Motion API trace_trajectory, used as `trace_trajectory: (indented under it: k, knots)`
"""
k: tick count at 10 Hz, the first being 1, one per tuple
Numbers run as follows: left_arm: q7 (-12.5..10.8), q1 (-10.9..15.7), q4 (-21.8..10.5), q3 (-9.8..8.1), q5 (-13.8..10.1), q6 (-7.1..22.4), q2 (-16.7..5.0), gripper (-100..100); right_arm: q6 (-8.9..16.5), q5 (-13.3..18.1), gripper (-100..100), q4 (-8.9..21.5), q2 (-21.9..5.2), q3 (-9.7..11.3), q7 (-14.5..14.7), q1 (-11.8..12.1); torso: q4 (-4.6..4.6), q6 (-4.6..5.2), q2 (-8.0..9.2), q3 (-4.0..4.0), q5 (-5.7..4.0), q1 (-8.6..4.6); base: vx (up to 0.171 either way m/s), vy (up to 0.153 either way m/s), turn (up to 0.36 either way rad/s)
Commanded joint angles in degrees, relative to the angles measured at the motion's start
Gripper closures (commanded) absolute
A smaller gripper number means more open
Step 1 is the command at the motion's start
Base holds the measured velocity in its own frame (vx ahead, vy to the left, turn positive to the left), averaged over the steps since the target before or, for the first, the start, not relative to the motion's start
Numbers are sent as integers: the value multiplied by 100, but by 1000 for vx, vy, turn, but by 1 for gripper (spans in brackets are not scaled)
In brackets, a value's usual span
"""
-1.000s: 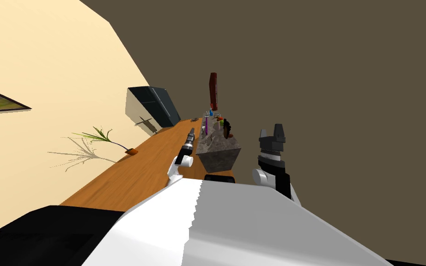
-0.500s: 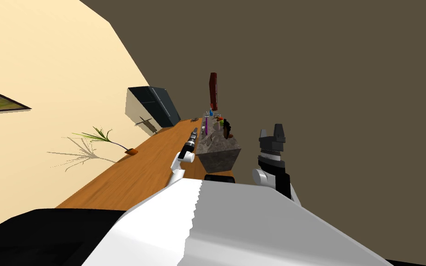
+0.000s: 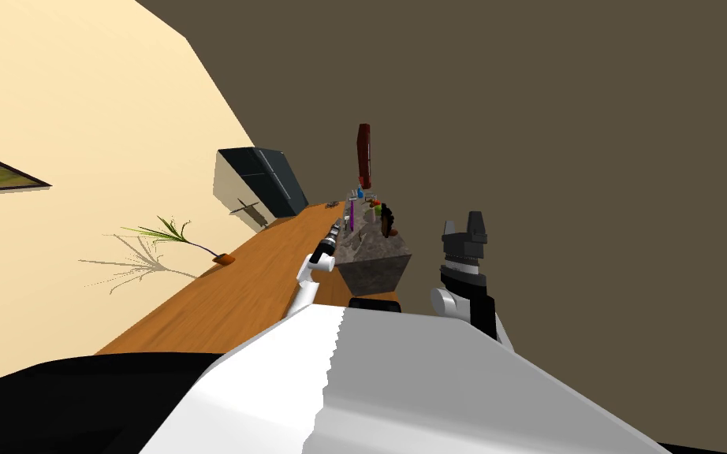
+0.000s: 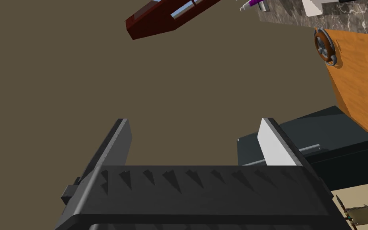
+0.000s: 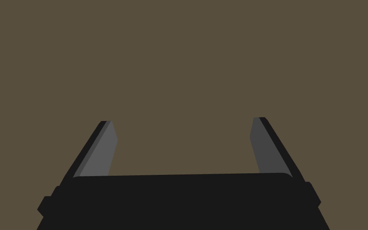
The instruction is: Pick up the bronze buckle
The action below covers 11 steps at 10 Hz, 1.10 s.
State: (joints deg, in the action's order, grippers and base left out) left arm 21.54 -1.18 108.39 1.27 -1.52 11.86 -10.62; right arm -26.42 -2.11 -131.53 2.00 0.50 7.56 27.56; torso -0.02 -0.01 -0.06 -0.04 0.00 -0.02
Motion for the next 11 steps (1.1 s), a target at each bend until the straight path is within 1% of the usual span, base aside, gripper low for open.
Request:
trace_trajectory:
  k: [1,2,3,4,5,6,7,8,9,10,11]
  knots:
    - [120,286,-206,17,38,286,-20,-100,0,0,0,0,0,0,0,0,0,0,0,0,0,0,13,-5,3]
    - [120,286,-206,17,38,457,-20,-100,0,0,0,0,0,0,0,0,0,1,-1,0,0,0,14,-4,-1]
    - [226,516,-407,35,74,632,-28,-100,0,0,0,0,0,0,0,0,0,0,0,0,0,0,18,-5,1]
    - [226,541,-407,35,74,791,-28,-100,0,0,0,0,0,0,0,0,0,1,-3,-1,0,-1,15,-6,-3]
    - [226,541,-407,35,74,821,-28,-100,0,0,0,0,0,0,0,0,0,0,-1,-1,0,-1,6,-3,0]
    - [332,800,-615,53,110,1050,-33,-100,0,0,0,0,0,0,0,0,1,0,3,2,0,0,10,-3,1]
    - [332,800,-615,53,110,1171,-33,-100,0,0,0,0,0,0,0,0,1,1,1,1,0,0,12,-4,-4]
    - [438,1062,-832,72,146,1344,-33,-100,0,0,0,0,0,0,0,0,0,0,1,1,0,0,14,-7,-1]
    - [438,1062,-832,72,146,1516,-33,-100,0,0,0,0,0,0,0,0,0,1,-1,0,0,-2,14,-6,-4]
    - [543,1293,-1054,91,181,1690,-31,-100,0,0,0,0,0,0,0,0,0,-1,1,0,0,-1,15,-5,1]
    - [543,1326,-1054,91,181,1858,-31,-100,0,0,0,0,0,0,0,0,0,1,-1,-1,0,-1,14,-4,-5]
